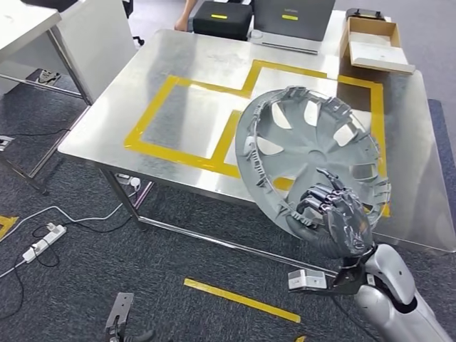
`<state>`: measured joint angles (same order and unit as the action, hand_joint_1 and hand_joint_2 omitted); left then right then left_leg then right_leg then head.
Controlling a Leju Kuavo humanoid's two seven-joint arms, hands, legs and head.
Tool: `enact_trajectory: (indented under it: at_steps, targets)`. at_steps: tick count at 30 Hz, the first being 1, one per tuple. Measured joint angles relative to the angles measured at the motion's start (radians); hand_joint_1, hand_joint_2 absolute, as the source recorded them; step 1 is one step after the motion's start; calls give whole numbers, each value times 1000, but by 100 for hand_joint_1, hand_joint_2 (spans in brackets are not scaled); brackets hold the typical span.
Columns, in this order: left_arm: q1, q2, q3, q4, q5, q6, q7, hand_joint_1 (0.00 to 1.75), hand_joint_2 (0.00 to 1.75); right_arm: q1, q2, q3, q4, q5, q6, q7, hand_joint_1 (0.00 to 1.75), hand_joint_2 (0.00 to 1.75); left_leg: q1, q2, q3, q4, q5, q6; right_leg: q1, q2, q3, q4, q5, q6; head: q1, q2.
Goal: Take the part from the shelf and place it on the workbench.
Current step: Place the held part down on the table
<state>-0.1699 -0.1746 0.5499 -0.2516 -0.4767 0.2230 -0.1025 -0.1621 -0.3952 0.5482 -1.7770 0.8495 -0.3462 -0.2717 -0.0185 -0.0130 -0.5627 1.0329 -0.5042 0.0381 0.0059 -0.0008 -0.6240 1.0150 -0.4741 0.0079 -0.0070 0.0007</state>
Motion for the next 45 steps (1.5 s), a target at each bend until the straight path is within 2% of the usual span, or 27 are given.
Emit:
enact_trajectory:
  at_steps: [2, 3, 4, 6, 7, 8, 9, 11, 12, 13, 16, 18, 19, 22, 23, 24, 26, 28, 30, 33, 34, 37, 38, 39, 42, 44, 45]
  targets:
    - [1, 0, 0, 0, -1, 0, 0, 0, 175, 1, -1, -1, 0, 0, 0, 1, 175, 175, -2, 1, 3, 22, -7, -10, -7, 0, 24, -12, 5, -7, -1, 0]
    - [-1, 0, 0, 0, -1, 0, 0, 0, 175, 0, -1, -1, 0, 1, 0, 2, 175, 175, -1, 1, -7, 48, -23, -16, -11, -1, 38, -16, 2, -10, -3, 0]
    - [-2, 1, 0, 0, -1, 0, 0, 0, 175, 0, -1, -1, 0, 1, 0, 2, 175, 175, 2, 2, -31, 93, -46, -23, -14, -2, 47, -19, -2, -12, -4, 0]
    - [-3, 0, -1, 0, -1, 0, 0, 0, 175, 0, -1, 0, 0, 2, 0, 2, 175, 175, 13, 3, -103, 210, -95, -36, -15, -1, 58, -19, -12, -13, -7, 0]
    - [-2, 1, -1, 0, -2, 0, 0, 0, 175, 2, -1, 0, 0, 2, 0, 2, 175, 175, 18, 3, -133, 251, -104, -40, -16, 0, 64, -19, -18, -12, -7, 0]
    - [0, 1, -1, 1, -2, 0, 0, 0, 175, 3, -1, 1, 0, 2, 0, 2, 175, 175, 22, 4, -150, 261, -94, -43, -17, 1, 71, -18, -25, -10, -7, 0]
    - [1, 1, -1, 1, -2, 0, 0, 0, 175, 3, -1, 1, 0, 2, 0, 2, 175, 175, 25, 4, -147, 232, -60, -46, -19, 1, 81, -18, -32, -7, -7, 0]
    - [1, 1, -1, 1, -2, 0, 0, 0, 175, 4, -1, 1, 0, 2, 0, 2, 175, 175, 28, 5, -110, 110, 28, -53, -23, 1, 102, -18, -50, 4, -7, 0]
    - [0, 1, -1, 1, -2, 0, 0, 0, 175, 3, -1, 1, 0, 2, 0, 3, 175, 175, 27, 7, -92, 53, 48, -53, -24, 1, 109, -18, -58, 11, -8, 0]
    - [-1, 1, -1, 2, -3, -1, 1, 0, 175, 2, -1, 1, 0, 3, 0, 3, 175, 175, 25, 8, -82, 20, 59, -47, -24, 0, 113, -19, -65, 19, -8, 0]
    - [1, 0, -1, 2, -4, -3, 4, 0, 175, 0, -1, 1, 0, 4, 1, 3, 175, 175, 21, 8, -75, 6, 51, -20, -23, -1, 117, -14, -75, 38, -4, 0]
    - [0, 0, -1, 2, -6, -3, 4, 0, 175, -4, -2, 0, 0, 4, 1, 2, 175, 175, 23, 7, -61, 3, 45, -7, -25, -1, 99, 26, -91, 44, 2, 0]
    - [-2, 0, -2, 2, -7, -3, 4, 0, 175, -6, -2, 0, 0, 4, 1, 2, 175, 175, 23, 6, -54, 1, 42, -1, -25, -1, 68, 77, -109, 46, 4, 0]
    - [-4, -1, -2, 2, -8, -3, 4, 0, 175, -7, -3, 1, 0, 3, 1, 3, 175, 175, 17, 5, -44, 2, 27, 9, -25, -1, -62, 264, -168, 48, 9, 0]
    - [-3, -1, -2, 2, -8, -3, 4, 0, 175, -6, -3, 1, 0, 4, 1, 3, 175, 175, 15, 4, -37, 2, 21, 10, -24, -1, -90, 283, -164, 46, 9, 0]
    - [-3, -1, -2, 2, -8, -4, 4, 0, 175, -6, -3, 1, 0, 4, 1, 3, 175, 175, 12, 3, -27, 2, 13, 11, -24, -1, -98, 264, -138, 43, 9, 0]
    - [-3, -2, -2, 3, -8, -4, 4, 0, 175, -6, -3, 1, 0, 4, 1, 3, 175, 175, 9, 2, -3, 1, -5, 9, -21, -1, -70, 146, -41, 32, 9, 0]
    - [-5, -2, -2, 3, -8, -4, 5, 0, 175, -6, -3, 1, 1, 4, 1, 3, 175, 175, 8, 0, 10, 0, -19, 3, -14, -2, -39, 47, 7, 21, 8, 0]
    - [-5, -3, -2, 4, -9, -5, 6, 0, 175, -7, -4, 0, 1, 4, 1, 3, 175, 175, 9, 0, 16, 3, -23, -10, -7, -1, -26, 19, 4, 11, 8, 0]
    - [-6, -3, -4, 4, -10, -4, 7, 0, 175, -9, -4, 0, 0, 4, 1, 4, 175, 175, 9, 3, 13, 35, -30, -25, -13, 0, 5, 4, 8, -4, 7, 0]
    - [-8, -3, -5, 4, -11, -4, 8, 0, 175, -10, -4, 0, 0, 4, 1, 4, 175, 175, 10, 3, -6, 74, -39, -29, -15, 0, 16, 1, 5, -8, 5, 0]
    - [-8, -3, -8, 4, -11, -5, 12, 0, 175, -14, -4, 2, 1, 4, 2, 4, 175, 175, 16, 4, -115, 242, -96, -41, -15, 0, 36, 0, -13, -14, 3, 0]
    - [-6, -3, -8, 4, -12, -5, 12, 0, 175, -15, -4, 3, 2, 4, 3, 3, 175, 175, 17, 4, -142, 269, -103, -44, -15, 1, 43, 0, -20, -14, 2, 0]
    - [-5, -3, -9, 4, -13, -5, 13, 0, 175, -17, -4, 4, 3, 3, 4, 3, 175, 175, 17, 4, -152, 262, -88, -44, -14, 2, 52, 0, -27, -14, 3, 0]
    - [-7, -2, -11, 4, -21, -3, 13, 0, 175, -32, -3, 8, 10, 1, 13, 5, 175, 175, 14, 5, -114, 95, 41, -36, -14, 3, 80, 0, -47, -8, 3, 0]
    - [-9, -2, -15, 5, -29, 2, 13, 0, 175, -43, -3, 10, 18, 3, 22, 11, 175, 175, 7, 6, -98, 18, 74, -29, -14, 3, 81, 0, -54, 1, 4, 0]
    - [-9, -2, -18, 5, -32, 4, 12, 0, 175, -50, -3, 11, 24, 10, 27, 16, 175, 175, 4, 6, -99, 14, 68, -24, -15, 4, 79, 0, -57, 6, 4, 0]
